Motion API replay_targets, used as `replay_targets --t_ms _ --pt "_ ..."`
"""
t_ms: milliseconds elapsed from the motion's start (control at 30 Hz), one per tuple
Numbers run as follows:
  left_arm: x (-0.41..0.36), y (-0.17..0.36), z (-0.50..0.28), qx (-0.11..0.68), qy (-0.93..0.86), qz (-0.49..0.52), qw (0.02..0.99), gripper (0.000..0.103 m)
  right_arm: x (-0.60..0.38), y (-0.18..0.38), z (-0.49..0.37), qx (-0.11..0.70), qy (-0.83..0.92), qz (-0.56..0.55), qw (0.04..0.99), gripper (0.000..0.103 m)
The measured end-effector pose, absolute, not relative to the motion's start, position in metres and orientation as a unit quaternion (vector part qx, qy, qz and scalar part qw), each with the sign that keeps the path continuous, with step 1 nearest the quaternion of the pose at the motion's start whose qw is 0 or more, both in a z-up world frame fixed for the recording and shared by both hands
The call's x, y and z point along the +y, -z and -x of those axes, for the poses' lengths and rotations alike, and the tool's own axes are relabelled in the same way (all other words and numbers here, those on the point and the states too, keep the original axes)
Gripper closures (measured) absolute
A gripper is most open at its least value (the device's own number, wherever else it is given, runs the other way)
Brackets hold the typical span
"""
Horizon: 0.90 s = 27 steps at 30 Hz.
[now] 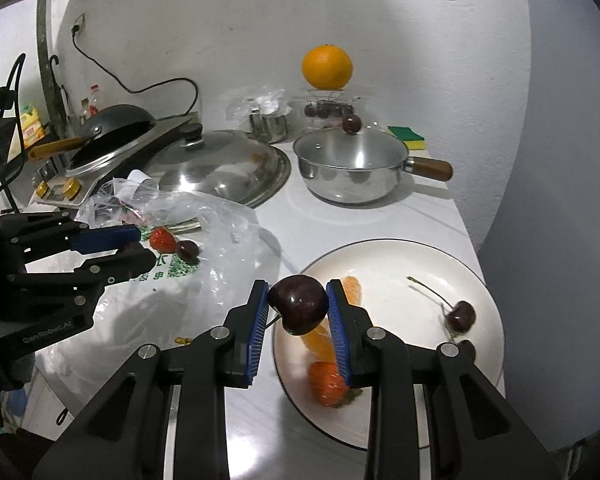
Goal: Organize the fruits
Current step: 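Lift both cherries and carry them over the white plate, then lower both cherries onto the plate and open both tools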
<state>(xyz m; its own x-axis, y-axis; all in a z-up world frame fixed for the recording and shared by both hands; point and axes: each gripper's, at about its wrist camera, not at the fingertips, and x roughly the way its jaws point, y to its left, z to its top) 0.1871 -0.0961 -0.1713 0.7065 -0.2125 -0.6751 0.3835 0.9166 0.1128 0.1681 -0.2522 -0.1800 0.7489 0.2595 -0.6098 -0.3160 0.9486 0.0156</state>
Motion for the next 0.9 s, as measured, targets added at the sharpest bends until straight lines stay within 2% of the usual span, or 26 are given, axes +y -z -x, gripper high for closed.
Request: replay_targets --t_ms 900 --pt "-0.173 0.168 -0.181 0.351 0.207 -0.111 0.907 0.076 -0.329 0.187 -0.155 0.324 -0.122 0.025 0.938 0.072"
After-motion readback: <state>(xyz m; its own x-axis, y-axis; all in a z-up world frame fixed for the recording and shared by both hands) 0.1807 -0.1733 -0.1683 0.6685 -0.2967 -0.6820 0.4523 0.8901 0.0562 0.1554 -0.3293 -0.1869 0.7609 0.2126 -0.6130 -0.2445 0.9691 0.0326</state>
